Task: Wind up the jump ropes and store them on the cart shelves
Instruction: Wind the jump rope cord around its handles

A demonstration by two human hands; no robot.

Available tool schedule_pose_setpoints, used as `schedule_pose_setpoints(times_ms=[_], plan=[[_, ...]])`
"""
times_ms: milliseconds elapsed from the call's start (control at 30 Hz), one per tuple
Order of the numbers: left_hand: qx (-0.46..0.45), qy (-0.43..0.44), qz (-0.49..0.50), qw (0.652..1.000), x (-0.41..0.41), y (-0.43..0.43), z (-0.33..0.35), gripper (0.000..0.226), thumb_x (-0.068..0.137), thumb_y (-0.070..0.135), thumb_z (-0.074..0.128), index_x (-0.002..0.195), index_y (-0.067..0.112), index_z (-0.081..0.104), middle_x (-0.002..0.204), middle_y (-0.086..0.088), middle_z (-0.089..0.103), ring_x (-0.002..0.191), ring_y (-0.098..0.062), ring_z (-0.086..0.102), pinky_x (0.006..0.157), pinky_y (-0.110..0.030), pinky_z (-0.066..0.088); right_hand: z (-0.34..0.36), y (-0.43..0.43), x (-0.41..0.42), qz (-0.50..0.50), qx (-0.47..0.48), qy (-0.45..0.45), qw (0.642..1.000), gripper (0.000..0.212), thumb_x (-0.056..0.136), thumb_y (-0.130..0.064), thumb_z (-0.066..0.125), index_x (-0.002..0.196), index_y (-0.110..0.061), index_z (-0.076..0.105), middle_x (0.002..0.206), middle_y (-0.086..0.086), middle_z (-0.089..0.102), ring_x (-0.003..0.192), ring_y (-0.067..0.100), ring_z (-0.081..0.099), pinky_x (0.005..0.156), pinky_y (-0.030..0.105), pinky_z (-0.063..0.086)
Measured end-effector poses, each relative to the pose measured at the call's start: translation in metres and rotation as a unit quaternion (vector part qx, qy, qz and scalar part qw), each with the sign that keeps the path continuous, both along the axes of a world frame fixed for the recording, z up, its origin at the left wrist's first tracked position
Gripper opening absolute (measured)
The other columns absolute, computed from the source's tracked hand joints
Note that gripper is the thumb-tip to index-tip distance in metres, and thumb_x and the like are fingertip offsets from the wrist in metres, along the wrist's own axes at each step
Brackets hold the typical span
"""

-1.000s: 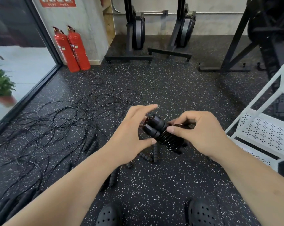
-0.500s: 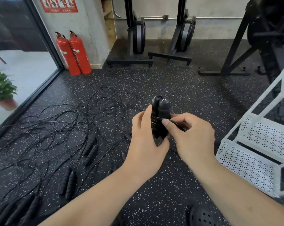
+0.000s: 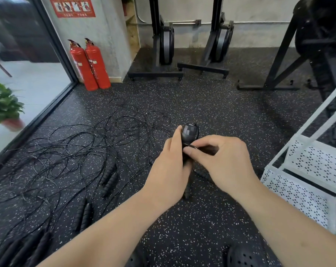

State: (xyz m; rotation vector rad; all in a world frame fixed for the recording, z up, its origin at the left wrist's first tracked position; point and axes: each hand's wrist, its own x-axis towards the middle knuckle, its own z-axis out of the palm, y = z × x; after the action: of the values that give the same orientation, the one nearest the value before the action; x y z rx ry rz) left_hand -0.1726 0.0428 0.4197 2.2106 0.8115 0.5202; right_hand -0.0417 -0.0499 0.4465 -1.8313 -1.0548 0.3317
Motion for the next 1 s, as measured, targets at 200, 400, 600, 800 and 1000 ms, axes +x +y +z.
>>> schedule_pose_setpoints(times_ms=[200,400,600,800,1000], plan=[[-0.007,0.004,-0.034,0.999,-0.003,-0.004,0.005,0.085,0.111,0.037,0.049,0.163,0.052,-0.017,0.163,0.011,0.043,0.113,-0.008,0.065,0.097,-0.037,0.055,0.011,-0.003,0.011,0.011,0.012,0.087,0.996,0.014,0.083,-0.032,0.091,0.082,-0.025,0.079,0.076,-0.004,0.078,0.063,0.020,0.073,0.065,0.045,0.063],[-0.204,-0.141,-0.028,0.968,0.003,-0.014,0.001,0.063,0.115,0.017,0.041,0.168,0.039,0.017,0.152,0.029,0.050,0.133,0.016,0.049,0.116,-0.014,0.038,0.006,0.003,0.000,-0.016,0.088,0.197,0.976,0.030,0.073,-0.024,0.097,0.081,-0.014,0.070,0.076,0.003,0.075,0.058,0.010,0.060,0.055,0.026,0.051],[-0.436,-0.235,0.030,0.868,0.006,-0.008,-0.002,0.055,0.105,0.069,0.045,0.145,0.036,0.065,0.141,0.007,0.070,0.136,-0.011,0.061,0.121,-0.044,0.040,0.007,0.002,-0.001,0.021,0.070,0.166,0.983,0.032,0.072,-0.030,0.098,0.079,-0.019,0.069,0.078,0.008,0.073,0.068,0.013,0.064,0.064,0.034,0.055],[-0.352,-0.215,0.025,0.911,0.006,0.002,-0.003,0.035,0.113,0.048,0.045,0.142,0.037,0.062,0.132,0.014,0.072,0.129,-0.004,0.063,0.114,-0.039,0.045,0.012,0.000,0.011,0.071,0.048,0.250,0.964,0.011,0.088,-0.021,0.084,0.093,-0.017,0.075,0.082,0.003,0.072,0.072,0.016,0.062,0.072,0.032,0.053],[-0.139,-0.165,0.017,0.976,0.007,0.007,-0.001,0.048,0.113,0.043,0.042,0.159,0.030,0.041,0.147,0.015,0.059,0.138,-0.005,0.054,0.119,-0.042,0.043,0.000,0.007,-0.005,-0.052,0.205,0.476,0.853,0.045,0.086,-0.012,0.083,0.128,-0.013,0.066,0.105,0.010,0.077,0.087,0.022,0.074,0.081,0.026,0.061]])
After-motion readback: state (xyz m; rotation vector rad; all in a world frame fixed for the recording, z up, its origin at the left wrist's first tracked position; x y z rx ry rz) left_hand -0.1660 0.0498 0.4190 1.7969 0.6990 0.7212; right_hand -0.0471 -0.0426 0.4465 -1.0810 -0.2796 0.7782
